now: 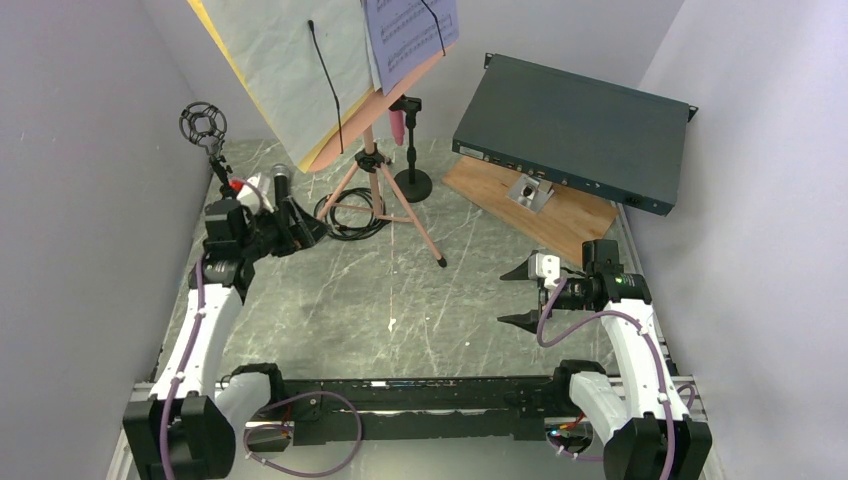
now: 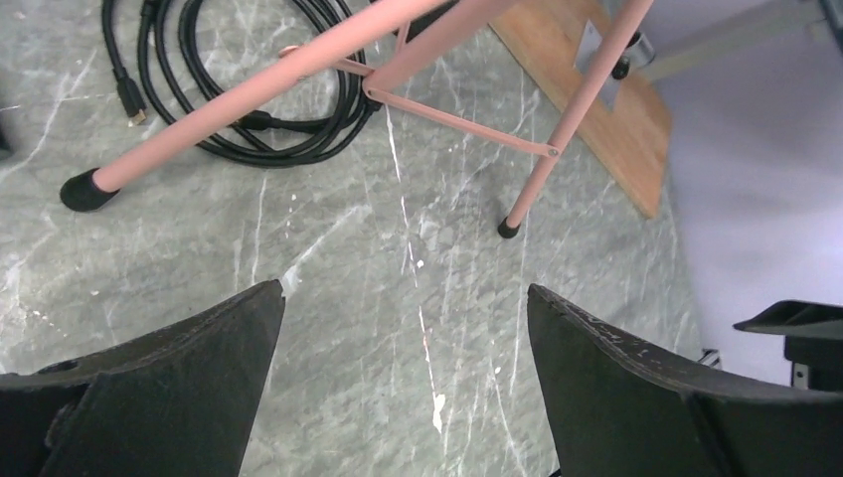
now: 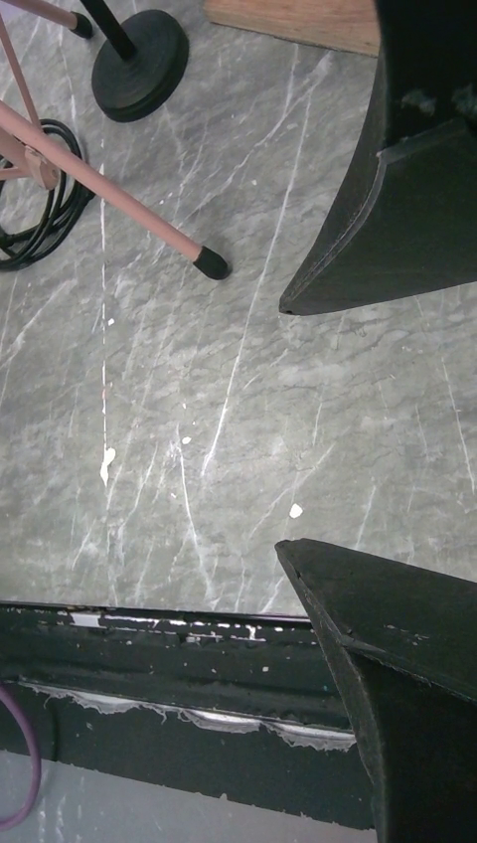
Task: Pack up the instrument practice props
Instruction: Move the music stand to the center of the board.
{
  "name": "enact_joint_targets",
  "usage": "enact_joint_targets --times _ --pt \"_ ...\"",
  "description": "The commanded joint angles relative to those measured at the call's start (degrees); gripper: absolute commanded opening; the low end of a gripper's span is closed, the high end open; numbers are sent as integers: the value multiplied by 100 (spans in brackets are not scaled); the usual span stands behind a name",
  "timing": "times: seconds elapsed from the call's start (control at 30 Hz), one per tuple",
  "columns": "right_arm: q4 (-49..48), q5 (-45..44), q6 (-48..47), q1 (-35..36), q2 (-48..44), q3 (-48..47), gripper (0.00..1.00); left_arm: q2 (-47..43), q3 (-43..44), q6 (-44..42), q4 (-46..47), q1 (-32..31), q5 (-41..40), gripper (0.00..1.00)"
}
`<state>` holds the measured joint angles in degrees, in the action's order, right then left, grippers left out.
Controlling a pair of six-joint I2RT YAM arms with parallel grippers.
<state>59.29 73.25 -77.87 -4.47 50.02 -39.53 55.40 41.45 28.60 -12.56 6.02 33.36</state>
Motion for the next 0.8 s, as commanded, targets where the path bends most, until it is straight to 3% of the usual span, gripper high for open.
enact_joint_targets --times 0.0,0.17,0.57,0.77 --pt "-131 23 -60 -19 16 33 86 328 640 -820 -936 -419 -428 98" --pt "-84 -1 -123 -19 75 24 86 771 1218 -1408 -1014 -769 -786 98" --pt "-137 -78 -109 39 174 42 86 2179 1992 -2170 -405 -1056 -734 77" --pt "-159 -126 -97 104 203 42 86 2698 2285 -2328 -159 -1114 -691 73"
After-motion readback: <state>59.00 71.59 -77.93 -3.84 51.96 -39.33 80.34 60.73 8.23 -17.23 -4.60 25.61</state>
